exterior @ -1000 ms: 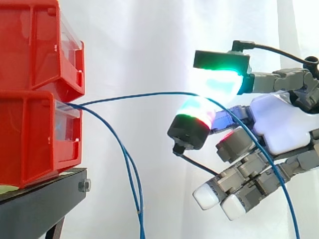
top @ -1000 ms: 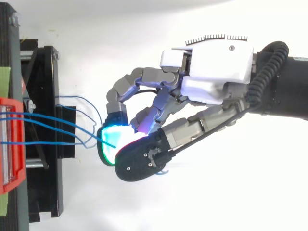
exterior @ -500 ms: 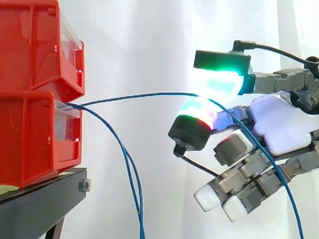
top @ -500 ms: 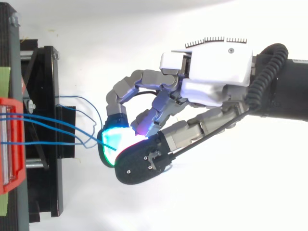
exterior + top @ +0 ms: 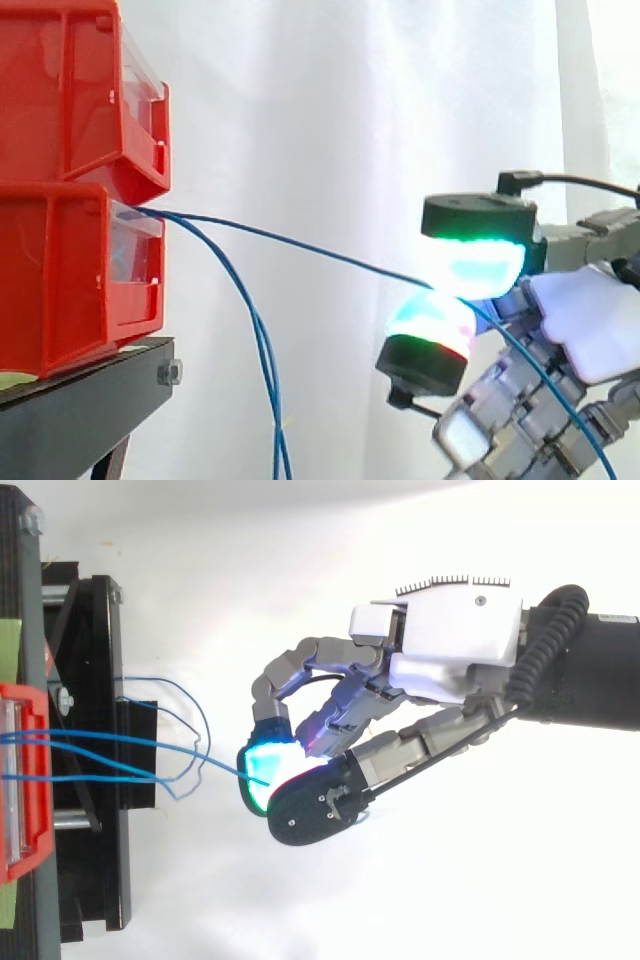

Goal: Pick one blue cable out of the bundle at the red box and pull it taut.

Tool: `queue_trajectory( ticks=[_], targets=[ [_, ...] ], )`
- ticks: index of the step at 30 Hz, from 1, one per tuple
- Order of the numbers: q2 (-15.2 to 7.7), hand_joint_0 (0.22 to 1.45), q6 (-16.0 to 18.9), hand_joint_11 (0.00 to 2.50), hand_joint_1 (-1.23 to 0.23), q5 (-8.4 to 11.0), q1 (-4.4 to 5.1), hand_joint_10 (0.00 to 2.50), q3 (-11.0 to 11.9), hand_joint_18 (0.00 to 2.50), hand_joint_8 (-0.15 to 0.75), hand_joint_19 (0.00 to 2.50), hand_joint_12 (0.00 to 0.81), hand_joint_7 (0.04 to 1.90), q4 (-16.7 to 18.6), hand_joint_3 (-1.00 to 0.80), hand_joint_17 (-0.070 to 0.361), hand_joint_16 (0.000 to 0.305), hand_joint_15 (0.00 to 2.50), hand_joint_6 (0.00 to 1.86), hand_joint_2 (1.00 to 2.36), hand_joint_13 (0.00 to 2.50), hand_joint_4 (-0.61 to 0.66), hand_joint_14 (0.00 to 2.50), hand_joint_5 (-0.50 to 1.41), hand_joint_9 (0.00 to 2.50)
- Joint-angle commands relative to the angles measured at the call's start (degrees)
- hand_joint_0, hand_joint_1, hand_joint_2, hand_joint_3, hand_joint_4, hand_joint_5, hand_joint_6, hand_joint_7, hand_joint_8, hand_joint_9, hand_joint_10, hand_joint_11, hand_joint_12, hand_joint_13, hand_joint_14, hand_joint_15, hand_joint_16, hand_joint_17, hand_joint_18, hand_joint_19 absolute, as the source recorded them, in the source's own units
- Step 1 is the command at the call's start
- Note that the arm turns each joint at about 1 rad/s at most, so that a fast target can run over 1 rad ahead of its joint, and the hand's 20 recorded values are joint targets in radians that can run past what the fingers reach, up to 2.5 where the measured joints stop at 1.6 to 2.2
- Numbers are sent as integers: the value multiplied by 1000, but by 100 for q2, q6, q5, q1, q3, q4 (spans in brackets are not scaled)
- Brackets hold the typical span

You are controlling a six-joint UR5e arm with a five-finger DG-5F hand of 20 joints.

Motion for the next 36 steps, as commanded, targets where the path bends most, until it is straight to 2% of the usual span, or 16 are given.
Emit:
queue_trajectory(
  ticks=[1, 5, 10, 12, 14, 16, 18, 23, 36],
  targets=[
    [-5, 728, -14, 360, -780, -9, -3, 8, -110, 598, 260, 246, 341, 1219, 77, -90, 91, 40, 259, 960, 1025, 643, -344, 8, -183, 664],
    [3, 719, -110, 182, -784, -27, -3, 4, -119, 565, 225, 221, 340, 1246, 68, -78, 96, 43, 215, 956, 1025, 565, -350, 7, -181, 520],
    [-5, 715, -154, 163, -789, -27, -3, 3, -128, 523, 217, 221, 340, 1258, 77, -78, 100, 45, 200, 953, 1024, 510, -349, 6, -179, 494],
    [-5, 714, -154, 161, -789, -1, -11, 4, -277, 522, 215, 231, 337, 1259, 94, -81, 101, 45, 197, 953, 1024, 495, -351, 6, -179, 488],
    [3, 712, -154, 173, -789, -1, -11, 4, -321, 519, 214, 238, 335, 1262, 112, -83, 101, 45, 201, 953, 1024, 484, -352, 6, -179, 488],
    [-5, 711, -154, 167, -790, -1, -20, 4, -418, 517, 216, 238, 334, 1253, 235, -80, 101, 45, 200, 953, 1024, 478, -352, 6, -179, 489],
    [-5, 711, -163, 173, -790, -1, -20, 4, -532, 515, 214, 244, 331, 1252, 578, -82, 102, 45, 198, 953, 1023, 467, -349, 6, -179, 489],
    [-5, 709, -181, 173, -790, 8, -38, 4, -541, 506, 216, 256, 329, 1255, 824, -83, 102, 45, 195, 953, 1024, 448, -342, 6, -180, 486],
    [-5, 708, -181, 195, -790, 8, -38, 4, -541, 505, 219, 255, 329, 1264, 841, -81, 103, 46, 203, 952, 1023, 444, -336, 6, -181, 491]
  ],
)
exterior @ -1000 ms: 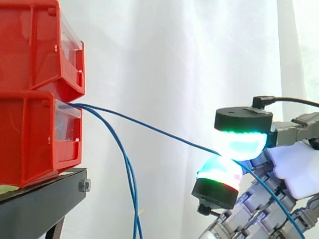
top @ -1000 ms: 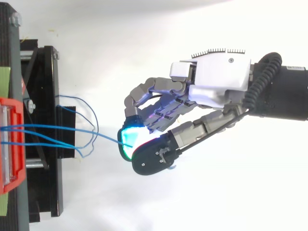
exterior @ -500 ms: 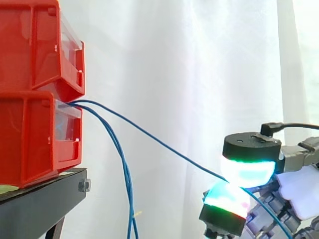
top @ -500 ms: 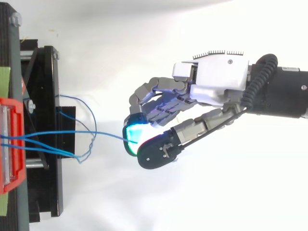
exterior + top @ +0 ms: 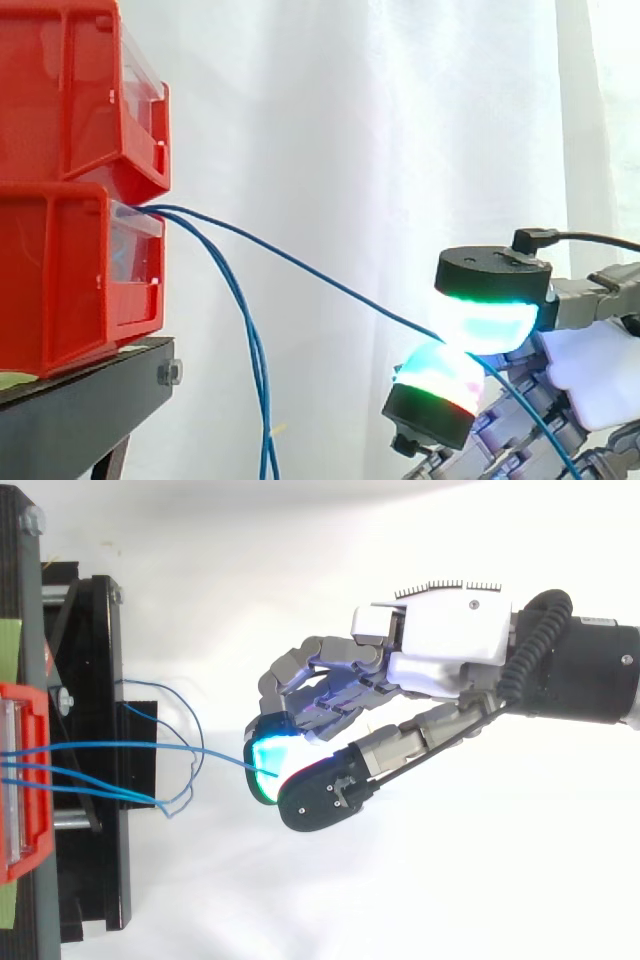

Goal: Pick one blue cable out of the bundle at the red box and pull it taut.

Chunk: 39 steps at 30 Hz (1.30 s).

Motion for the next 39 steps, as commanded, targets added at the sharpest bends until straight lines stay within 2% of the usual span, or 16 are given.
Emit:
queue_trajectory(
  ticks=[1, 39],
  targets=[
    [-1, 708, 0, 182, -790, 4, 4, 4, 0, 504, 220, 262, 330, 1264, 1, -81, 103, 46, 213, 952, 1023, 444, -335, 7, -181, 491],
    [-1, 708, 0, 215, -788, 4, 4, 5, 0, 504, 222, 263, 329, 1262, 1, -74, 103, 46, 212, 953, 1023, 437, -333, 7, -181, 517]
  ],
)
